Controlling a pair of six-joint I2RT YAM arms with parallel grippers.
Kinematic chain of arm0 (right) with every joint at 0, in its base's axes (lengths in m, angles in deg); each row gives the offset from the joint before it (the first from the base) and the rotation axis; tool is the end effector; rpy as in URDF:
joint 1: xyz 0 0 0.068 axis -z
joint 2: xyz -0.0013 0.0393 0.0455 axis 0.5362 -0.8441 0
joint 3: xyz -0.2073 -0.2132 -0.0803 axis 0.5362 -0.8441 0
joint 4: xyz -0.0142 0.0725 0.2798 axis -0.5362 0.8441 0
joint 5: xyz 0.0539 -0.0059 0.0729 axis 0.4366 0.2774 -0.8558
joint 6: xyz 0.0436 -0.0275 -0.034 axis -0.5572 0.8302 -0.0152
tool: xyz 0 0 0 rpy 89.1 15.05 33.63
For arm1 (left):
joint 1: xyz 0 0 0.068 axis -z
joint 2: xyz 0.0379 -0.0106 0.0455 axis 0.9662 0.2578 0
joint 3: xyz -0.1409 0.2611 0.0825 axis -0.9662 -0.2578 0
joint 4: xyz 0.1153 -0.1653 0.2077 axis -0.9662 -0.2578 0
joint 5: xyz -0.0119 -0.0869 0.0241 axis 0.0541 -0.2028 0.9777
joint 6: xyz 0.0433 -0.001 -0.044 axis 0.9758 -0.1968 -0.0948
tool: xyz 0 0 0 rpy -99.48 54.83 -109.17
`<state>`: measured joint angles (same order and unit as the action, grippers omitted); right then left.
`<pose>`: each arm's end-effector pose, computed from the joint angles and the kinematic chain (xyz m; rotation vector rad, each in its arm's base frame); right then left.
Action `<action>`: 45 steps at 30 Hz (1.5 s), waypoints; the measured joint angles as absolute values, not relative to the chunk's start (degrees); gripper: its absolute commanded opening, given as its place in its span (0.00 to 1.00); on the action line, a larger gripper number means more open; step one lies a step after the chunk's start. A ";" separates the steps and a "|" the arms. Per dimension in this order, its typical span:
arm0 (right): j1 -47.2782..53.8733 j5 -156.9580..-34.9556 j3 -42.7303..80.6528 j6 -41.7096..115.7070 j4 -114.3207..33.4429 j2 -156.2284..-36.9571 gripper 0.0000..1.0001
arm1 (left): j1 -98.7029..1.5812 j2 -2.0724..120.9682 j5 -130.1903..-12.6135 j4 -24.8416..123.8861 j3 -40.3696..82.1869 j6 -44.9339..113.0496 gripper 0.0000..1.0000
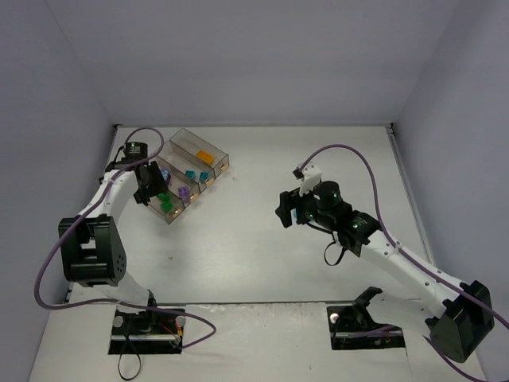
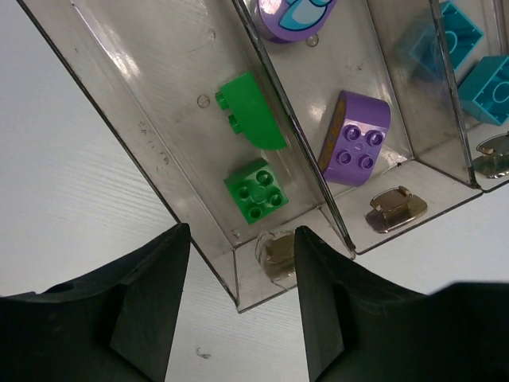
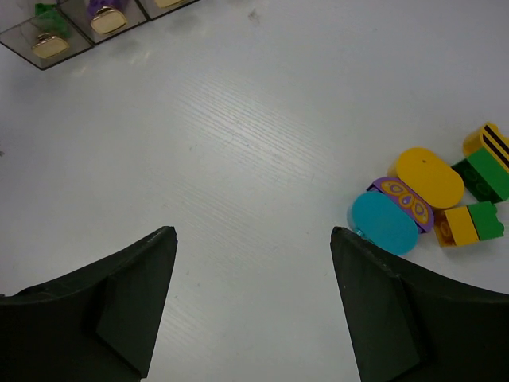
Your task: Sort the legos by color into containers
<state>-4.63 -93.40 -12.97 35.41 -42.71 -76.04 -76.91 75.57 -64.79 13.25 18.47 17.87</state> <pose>0.2120 0.1651 0.3214 -0.5273 1.8064 0.6331 0.3727 0.0106 0.2674 -0.6438 2.4787 -0.2116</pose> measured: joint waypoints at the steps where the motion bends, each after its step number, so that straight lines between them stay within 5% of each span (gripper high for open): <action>1: -4.42 -93.07 -12.99 35.13 -42.40 -76.04 0.76 | -76.91 75.70 -64.75 13.51 18.47 17.82 0.50; 3: -4.02 -92.06 -13.01 34.38 -41.88 -76.04 0.77 | -76.91 75.76 -64.68 13.92 18.50 17.72 0.51; 9: -3.52 -85.07 -13.01 30.16 -40.41 -76.46 0.58 | -76.91 73.88 -66.32 14.23 18.43 16.95 0.58; 18: 2.75 -77.94 -9.49 20.79 -35.73 -87.43 0.69 | -66.63 58.72 -71.46 15.72 13.69 17.13 0.63; 34: 12.59 -73.90 -4.47 6.08 -32.17 -103.56 0.57 | -61.24 50.04 -75.28 23.17 -3.14 21.96 0.63; 41: 12.09 -76.70 -1.71 6.58 -32.87 -105.53 0.82 | -61.24 50.04 -75.24 24.68 -3.12 22.55 0.63; 45: 11.26 -77.90 -0.88 7.19 -33.46 -106.60 0.85 | -61.24 50.04 -75.35 25.05 -3.12 22.55 0.63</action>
<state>11.26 -77.90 -0.88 7.19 -33.46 -106.60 -61.24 50.04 -75.35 25.05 -3.12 22.55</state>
